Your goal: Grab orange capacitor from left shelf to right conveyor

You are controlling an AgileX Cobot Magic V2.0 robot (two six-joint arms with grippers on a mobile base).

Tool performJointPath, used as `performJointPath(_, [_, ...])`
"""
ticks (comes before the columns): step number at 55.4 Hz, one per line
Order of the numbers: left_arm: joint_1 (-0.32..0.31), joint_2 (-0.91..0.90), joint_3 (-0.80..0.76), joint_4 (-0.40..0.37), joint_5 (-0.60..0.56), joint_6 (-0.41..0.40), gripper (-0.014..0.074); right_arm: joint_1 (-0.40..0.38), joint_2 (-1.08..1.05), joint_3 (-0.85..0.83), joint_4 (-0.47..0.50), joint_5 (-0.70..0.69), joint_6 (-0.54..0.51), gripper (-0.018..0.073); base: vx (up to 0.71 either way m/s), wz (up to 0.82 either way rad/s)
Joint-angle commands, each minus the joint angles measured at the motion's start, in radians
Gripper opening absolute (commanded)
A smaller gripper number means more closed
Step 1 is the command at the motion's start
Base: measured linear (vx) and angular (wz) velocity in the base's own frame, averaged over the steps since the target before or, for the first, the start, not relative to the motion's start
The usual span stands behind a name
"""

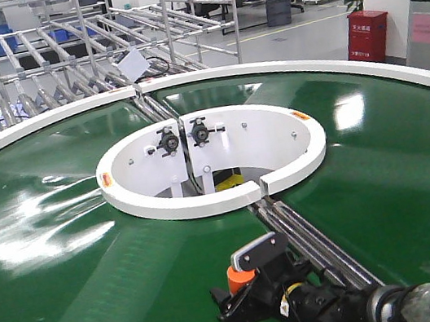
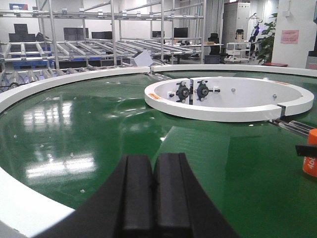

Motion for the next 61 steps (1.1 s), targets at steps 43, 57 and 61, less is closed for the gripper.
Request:
performJointPath(43, [-0.009, -0.010, 0.032, -0.006, -0.082, -0.001, -0.0006, -0.006, -0.860, 0.430, -0.041, 0.577, -0.088, 0.0523, 0.00, 0.00])
performJointPath(57, [-0.009, -0.010, 0.032, -0.006, -0.082, -0.001, -0.0006, -0.006, -0.948, 0.480, -0.053, 0.696, -0.089, 0.0470, 0.00, 0.00])
performJointPath(61, [-0.009, -0.010, 0.032, -0.006, -0.082, -0.001, -0.0006, -0.006, -0.949, 0.480, -0.049, 0.723, -0.089, 0.0424, 0.00, 0.00])
